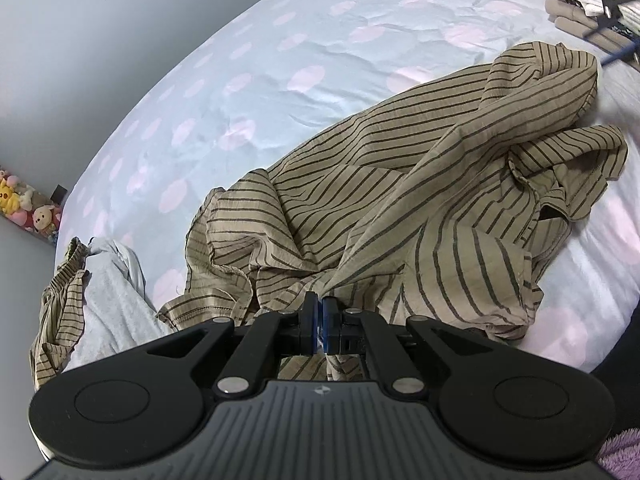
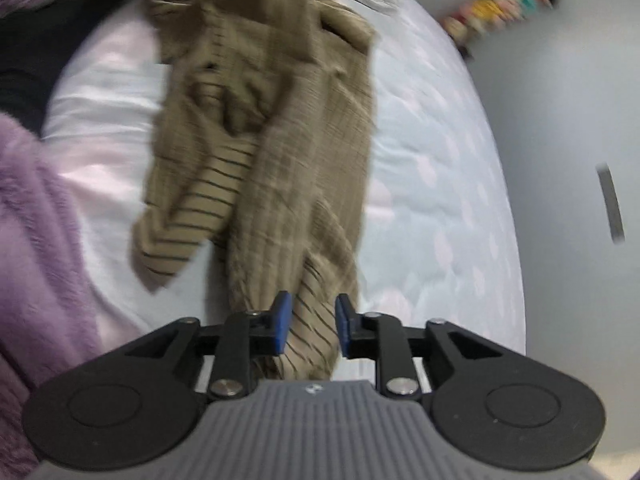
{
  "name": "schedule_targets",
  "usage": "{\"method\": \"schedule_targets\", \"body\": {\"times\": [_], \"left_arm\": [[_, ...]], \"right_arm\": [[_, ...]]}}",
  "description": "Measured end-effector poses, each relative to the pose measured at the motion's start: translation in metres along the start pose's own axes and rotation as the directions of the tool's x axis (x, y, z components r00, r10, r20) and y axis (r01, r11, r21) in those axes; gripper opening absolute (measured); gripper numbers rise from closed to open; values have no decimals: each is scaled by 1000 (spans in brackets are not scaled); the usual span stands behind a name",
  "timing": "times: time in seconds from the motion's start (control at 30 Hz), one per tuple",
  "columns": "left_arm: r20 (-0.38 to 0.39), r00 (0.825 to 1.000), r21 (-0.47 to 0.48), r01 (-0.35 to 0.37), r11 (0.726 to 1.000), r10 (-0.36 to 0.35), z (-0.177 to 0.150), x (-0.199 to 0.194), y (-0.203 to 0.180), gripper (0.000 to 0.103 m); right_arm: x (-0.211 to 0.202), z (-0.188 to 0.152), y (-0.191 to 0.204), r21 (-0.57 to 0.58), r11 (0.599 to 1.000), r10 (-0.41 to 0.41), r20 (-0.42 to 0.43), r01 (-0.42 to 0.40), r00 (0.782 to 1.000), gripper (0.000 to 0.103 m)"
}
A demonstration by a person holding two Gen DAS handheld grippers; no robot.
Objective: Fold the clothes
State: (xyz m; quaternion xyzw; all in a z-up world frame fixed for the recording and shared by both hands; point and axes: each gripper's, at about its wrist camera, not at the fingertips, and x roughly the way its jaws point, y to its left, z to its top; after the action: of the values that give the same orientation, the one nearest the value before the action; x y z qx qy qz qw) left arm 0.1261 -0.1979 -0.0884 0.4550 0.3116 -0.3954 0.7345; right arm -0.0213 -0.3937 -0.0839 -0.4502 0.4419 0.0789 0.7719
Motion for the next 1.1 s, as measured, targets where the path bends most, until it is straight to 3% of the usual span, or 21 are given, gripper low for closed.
{"method": "schedule_targets", "body": {"times": [0.13, 0.43, 0.57, 0.73, 0.97, 1.1], "left_arm": [[5, 1000, -5, 3, 1000, -3, -2, -1, 3, 0], [5, 1000, -9, 18, 1000, -18, -4, 8, 7, 0], [-2, 1000, -12, 28, 1000, -28, -5, 14, 10, 0], [-4, 999, -11, 33, 999, -33, -5, 18, 11, 0], [4, 1000, -8, 30, 1000, -30, -5, 16, 11, 0], [16, 999, -14, 30, 999, -30, -5, 10, 12, 1]], "right_arm": [[12, 16, 18, -74, 996, 55, 23, -53, 998, 27], [58, 19, 41, -207, 977, 46, -32, -51, 998, 30], [71, 20, 39, -201, 978, 49, -42, -57, 998, 28], [78, 17, 30, -138, 989, 37, -41, -42, 998, 5], [52, 16, 23, -99, 994, 47, 5, -46, 999, 3], [30, 13, 14, -79, 997, -14, 10, 15, 1000, 3]]}}
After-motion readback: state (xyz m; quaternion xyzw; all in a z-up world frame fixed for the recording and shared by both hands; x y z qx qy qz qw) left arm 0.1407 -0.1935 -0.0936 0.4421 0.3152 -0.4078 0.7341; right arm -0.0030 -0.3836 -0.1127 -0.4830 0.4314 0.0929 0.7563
